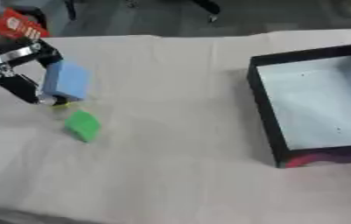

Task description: Pick up the objects with one hand, pass them to the other hand, and then place them into the box on the other side of the table.

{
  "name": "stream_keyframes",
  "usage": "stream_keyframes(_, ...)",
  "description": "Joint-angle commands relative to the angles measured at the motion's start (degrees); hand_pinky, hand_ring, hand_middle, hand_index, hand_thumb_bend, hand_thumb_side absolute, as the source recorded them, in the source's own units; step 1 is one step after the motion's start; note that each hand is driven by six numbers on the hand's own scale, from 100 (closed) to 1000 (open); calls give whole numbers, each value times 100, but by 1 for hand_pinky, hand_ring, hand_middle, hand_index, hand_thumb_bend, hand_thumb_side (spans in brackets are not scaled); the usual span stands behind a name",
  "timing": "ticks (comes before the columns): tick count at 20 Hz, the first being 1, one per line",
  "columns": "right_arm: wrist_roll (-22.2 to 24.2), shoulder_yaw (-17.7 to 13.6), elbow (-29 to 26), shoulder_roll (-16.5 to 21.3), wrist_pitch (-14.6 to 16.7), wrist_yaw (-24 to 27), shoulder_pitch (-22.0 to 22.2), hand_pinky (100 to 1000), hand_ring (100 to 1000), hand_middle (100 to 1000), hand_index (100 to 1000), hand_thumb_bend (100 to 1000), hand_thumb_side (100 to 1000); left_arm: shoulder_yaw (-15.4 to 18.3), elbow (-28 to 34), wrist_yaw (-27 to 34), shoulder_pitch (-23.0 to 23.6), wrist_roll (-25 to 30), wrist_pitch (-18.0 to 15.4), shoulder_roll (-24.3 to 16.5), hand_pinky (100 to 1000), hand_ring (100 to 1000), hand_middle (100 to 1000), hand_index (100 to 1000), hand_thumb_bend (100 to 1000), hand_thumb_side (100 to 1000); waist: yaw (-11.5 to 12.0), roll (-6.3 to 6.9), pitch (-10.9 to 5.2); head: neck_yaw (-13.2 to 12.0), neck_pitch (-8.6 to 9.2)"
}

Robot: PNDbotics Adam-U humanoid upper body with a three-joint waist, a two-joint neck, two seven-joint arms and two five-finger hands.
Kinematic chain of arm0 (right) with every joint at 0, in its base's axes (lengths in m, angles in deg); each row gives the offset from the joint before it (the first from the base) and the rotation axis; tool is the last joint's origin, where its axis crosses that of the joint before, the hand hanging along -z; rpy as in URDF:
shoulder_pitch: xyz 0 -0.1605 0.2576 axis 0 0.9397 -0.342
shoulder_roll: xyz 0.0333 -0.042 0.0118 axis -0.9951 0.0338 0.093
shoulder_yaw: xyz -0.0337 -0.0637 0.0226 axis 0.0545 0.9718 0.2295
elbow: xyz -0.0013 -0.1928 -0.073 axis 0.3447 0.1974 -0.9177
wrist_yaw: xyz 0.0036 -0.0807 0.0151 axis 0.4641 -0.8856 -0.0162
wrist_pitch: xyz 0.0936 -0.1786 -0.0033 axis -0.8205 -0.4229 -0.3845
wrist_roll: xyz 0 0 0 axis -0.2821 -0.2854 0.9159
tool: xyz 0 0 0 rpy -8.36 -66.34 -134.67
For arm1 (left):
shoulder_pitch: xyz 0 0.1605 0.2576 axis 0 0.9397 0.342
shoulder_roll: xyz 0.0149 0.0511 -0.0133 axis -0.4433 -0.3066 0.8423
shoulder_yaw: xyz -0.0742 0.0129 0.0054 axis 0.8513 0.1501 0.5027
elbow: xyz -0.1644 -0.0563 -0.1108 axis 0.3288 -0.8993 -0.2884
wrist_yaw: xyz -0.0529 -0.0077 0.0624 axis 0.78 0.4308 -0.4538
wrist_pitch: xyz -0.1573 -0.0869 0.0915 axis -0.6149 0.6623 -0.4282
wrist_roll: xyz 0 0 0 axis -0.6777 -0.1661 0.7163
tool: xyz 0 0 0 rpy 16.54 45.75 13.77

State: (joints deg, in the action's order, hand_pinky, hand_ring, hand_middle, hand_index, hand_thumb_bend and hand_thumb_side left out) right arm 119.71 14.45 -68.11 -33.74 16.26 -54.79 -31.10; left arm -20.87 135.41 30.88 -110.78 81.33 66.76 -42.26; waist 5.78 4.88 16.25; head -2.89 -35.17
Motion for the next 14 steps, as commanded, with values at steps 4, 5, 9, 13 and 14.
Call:
stream_keyframes(4, 179, 588, -45, 266, 256, -112, -863, 1000, 1000, 983, 1000, 100, 100, 26, 287, -21, -241, -208, 446, 404, 724, 566, 452, 501, 250, 100, -28, -68, -515, 123, -17)
stream_keyframes(5, 220, 672, -13, 223, 271, -162, -997, 1000, 1000, 981, 1000, 100, 100, 47, 298, -30, -236, -276, 515, 489, 725, 564, 451, 502, 240, 100, -34, -70, -523, 142, -27)
stream_keyframes(9, 379, 918, 105, 42, 380, -376, -1386, 1000, 1000, 974, 1000, 100, 100, 108, 365, -86, -186, -496, 687, 734, 725, 555, 449, 501, 230, 100, -54, -74, -550, 209, -63)
stream_keyframes(13, 612, 1192, 310, -251, 479, -667, -1783, 1000, 1000, 973, 1000, 100, 100, 146, 494, -234, -105, -643, 817, 960, 721, 552, 445, 502, 231, 100, -69, -66, -576, 305, -126)
stream_keyframes(14, 669, 1261, 365, -337, 506, -754, -1870, 1000, 1000, 973, 1000, 100, 100, 157, 551, -289, -75, -699, 844, 1003, 720, 551, 443, 502, 230, 100, -72, -63, -580, 328, -139)
